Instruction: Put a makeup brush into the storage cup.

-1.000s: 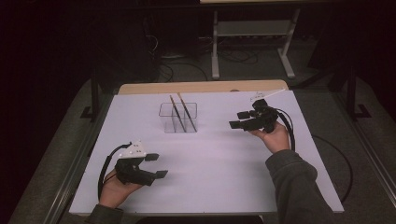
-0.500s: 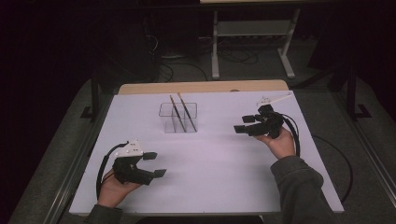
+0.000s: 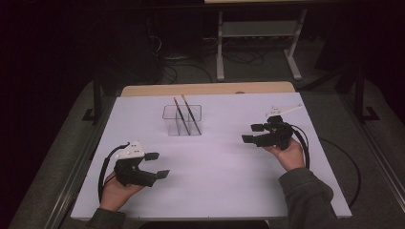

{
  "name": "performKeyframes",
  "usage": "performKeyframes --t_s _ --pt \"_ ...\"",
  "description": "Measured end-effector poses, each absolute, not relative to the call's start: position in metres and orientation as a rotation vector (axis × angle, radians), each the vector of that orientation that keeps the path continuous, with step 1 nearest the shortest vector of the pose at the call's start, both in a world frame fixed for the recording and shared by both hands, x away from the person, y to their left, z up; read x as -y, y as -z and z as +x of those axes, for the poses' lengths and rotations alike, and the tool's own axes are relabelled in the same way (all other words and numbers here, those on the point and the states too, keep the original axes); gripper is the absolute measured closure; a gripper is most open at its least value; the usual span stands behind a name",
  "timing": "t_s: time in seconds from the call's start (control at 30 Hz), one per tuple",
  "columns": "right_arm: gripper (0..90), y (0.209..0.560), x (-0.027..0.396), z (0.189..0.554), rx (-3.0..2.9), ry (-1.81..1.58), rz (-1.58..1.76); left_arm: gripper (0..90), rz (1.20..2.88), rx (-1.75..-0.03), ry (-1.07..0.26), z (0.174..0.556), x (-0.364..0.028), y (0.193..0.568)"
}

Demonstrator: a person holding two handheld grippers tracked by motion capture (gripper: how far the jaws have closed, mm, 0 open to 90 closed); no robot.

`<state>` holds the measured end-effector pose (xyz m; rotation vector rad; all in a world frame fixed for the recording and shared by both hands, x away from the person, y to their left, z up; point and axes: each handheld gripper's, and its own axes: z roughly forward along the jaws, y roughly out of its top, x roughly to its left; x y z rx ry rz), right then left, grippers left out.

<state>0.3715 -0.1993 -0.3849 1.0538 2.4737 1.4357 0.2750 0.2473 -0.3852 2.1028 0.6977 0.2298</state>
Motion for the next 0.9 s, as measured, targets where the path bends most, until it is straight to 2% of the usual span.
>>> performKeyframes --t_s 0.9 --pt "23.8 0.398 0.21 0.336 -2.417 -1.407 1.068 22.2 2.072 -0.716 -0.241 0.274 -0.254 0.384"
